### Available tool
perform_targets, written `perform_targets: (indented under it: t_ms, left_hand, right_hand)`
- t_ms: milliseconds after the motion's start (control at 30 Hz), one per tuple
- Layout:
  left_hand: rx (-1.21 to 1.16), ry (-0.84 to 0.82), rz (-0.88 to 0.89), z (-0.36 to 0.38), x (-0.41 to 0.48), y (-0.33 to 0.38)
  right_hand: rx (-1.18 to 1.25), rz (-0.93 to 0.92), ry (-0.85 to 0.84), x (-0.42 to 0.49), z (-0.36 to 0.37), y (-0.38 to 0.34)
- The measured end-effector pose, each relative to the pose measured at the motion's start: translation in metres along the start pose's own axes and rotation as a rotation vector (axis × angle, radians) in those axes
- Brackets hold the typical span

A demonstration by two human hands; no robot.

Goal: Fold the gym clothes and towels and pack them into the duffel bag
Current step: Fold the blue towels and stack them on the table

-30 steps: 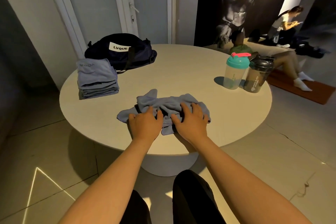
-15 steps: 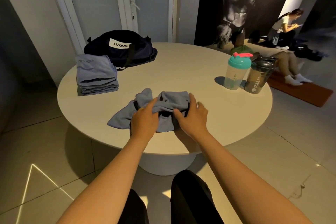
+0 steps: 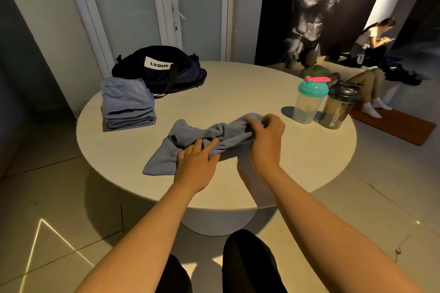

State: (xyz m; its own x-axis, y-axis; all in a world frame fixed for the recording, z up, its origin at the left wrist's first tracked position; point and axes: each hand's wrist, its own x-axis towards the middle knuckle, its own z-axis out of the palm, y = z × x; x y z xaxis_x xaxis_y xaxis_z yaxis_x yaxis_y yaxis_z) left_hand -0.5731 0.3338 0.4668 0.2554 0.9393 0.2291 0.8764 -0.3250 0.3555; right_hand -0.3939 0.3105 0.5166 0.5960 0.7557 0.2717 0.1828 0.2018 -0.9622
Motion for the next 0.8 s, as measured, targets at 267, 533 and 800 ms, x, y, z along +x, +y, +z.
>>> perform_targets:
  t_ms: [267,533,800]
  left_hand:
    - [-0.039,0.111,-0.027,-0.003,-0.005,0.002]
    - [0.163,0.141,-0.222,-0.024,-0.024,-0.008]
    - [-0.104,-0.116,-0.041,-0.031,-0.013,0.005]
  right_hand:
    - [-0.7,-0.216,-0.499,-0.014,-0.014,0.021]
    - [-1.158,-0.278,-0.415,-0.013,-0.024,0.028]
    - [-0.815,-0.187,-0.545,-0.012,-0.008,0.0]
